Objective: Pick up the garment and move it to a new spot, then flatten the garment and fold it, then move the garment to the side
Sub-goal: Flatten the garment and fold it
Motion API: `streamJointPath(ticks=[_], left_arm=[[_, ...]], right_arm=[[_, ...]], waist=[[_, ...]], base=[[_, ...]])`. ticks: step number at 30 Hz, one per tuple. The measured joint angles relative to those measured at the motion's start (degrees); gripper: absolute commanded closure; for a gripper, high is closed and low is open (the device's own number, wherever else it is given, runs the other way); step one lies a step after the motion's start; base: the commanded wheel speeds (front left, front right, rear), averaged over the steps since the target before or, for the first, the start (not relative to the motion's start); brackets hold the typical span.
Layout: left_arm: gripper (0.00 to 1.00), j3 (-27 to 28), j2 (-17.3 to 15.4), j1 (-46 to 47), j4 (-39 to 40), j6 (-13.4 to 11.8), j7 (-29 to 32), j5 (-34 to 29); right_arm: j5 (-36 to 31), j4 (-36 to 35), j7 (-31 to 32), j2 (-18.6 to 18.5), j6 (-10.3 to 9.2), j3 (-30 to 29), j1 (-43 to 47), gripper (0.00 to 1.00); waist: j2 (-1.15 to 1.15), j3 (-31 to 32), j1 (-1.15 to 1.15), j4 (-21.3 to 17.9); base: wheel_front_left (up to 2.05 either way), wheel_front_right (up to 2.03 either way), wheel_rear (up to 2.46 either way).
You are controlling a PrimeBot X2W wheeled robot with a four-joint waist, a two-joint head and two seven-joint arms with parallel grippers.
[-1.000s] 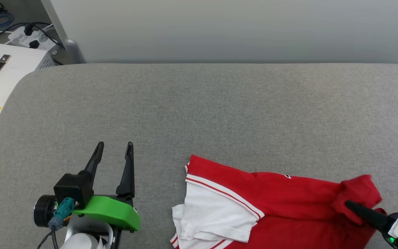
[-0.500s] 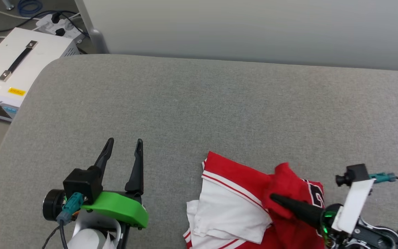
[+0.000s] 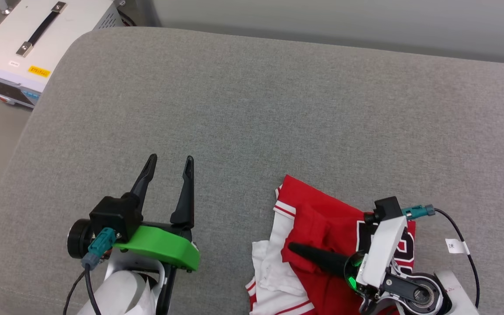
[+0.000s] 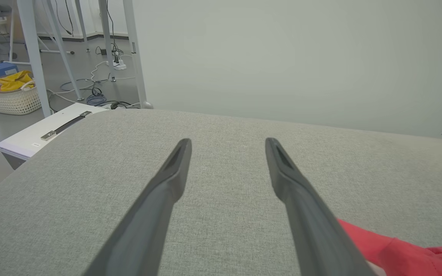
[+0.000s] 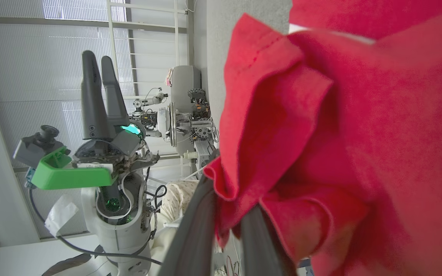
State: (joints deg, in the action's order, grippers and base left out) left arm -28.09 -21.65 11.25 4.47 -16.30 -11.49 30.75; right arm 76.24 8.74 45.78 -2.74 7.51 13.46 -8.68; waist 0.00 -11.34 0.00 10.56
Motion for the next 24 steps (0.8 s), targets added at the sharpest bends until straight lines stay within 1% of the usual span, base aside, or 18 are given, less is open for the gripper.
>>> streamJointPath(ticks=[3,4,5,6,7,12,15,16,20,24], left_arm=[[0.00,0.00,0.20,0.37,-0.65,0.49,-0.43,0.01],[0.00,-0.04,0.26,0.54,-0.86,0.63,-0.66,0.01],[0.00,-0.07,0.29,0.65,-1.04,0.80,-0.67,0.01],[0.00,-0.09,0.34,0.72,-1.31,0.98,-0.78,0.02],[0.00,-0.11,0.40,0.74,-1.58,0.99,-0.92,0.02],[0.00,-0.09,0.44,0.80,-2.43,1.43,-1.20,0.04],[0.00,-0.07,0.40,0.80,-2.75,1.44,-1.35,0.04],[0.00,-0.07,0.20,0.77,-2.99,1.43,-1.35,0.05],[0.00,0.25,0.08,0.60,-3.03,1.14,-1.51,0.07],[0.00,0.70,-0.08,0.32,-3.30,0.62,-1.68,0.08]], right_arm=[[-4.09,2.41,-3.28,-0.02,0.00,0.78,-0.68,1.00],[-4.92,3.04,-4.13,0.00,0.00,1.19,-1.04,0.88],[-5.00,3.46,-4.60,0.04,0.00,1.37,-1.24,0.74],[-5.00,3.82,-5.08,0.09,0.00,1.70,-1.41,0.05],[-4.99,3.91,-5.66,0.08,-0.01,2.01,-1.57,0.00],[-5.06,2.75,-8.04,-0.04,-0.03,3.33,-2.21,0.00],[-6.83,0.37,-9.85,-1.30,-0.03,3.89,-2.54,0.00],[-10.85,-2.53,-13.06,-3.52,-0.03,4.21,-2.96,0.00],[-17.41,-5.17,-18.33,-5.97,-0.03,3.05,-2.97,0.00],[-28.39,-5.79,-24.77,-7.92,-0.03,-1.46,-2.60,0.00]], waist=[[0.00,-1.06,0.00,0.53],[0.00,-1.35,0.00,0.65],[0.00,-1.53,0.00,0.71],[0.00,-1.68,0.00,0.75],[0.00,-1.71,0.00,0.71],[0.00,-1.05,0.00,0.18],[0.00,-0.24,0.00,-0.20],[0.00,0.79,0.00,-0.67],[0.00,2.11,0.00,-1.44],[0.00,3.23,0.00,-2.74]], base=[[0.00,0.00,0.00],[0.00,0.00,0.00],[0.00,0.00,0.00],[0.00,0.00,0.00],[0.00,0.00,0.00],[0.00,0.00,0.00],[0.00,0.00,0.00],[0.00,0.00,0.00],[0.00,0.00,0.00],[0.00,0.00,0.00]])
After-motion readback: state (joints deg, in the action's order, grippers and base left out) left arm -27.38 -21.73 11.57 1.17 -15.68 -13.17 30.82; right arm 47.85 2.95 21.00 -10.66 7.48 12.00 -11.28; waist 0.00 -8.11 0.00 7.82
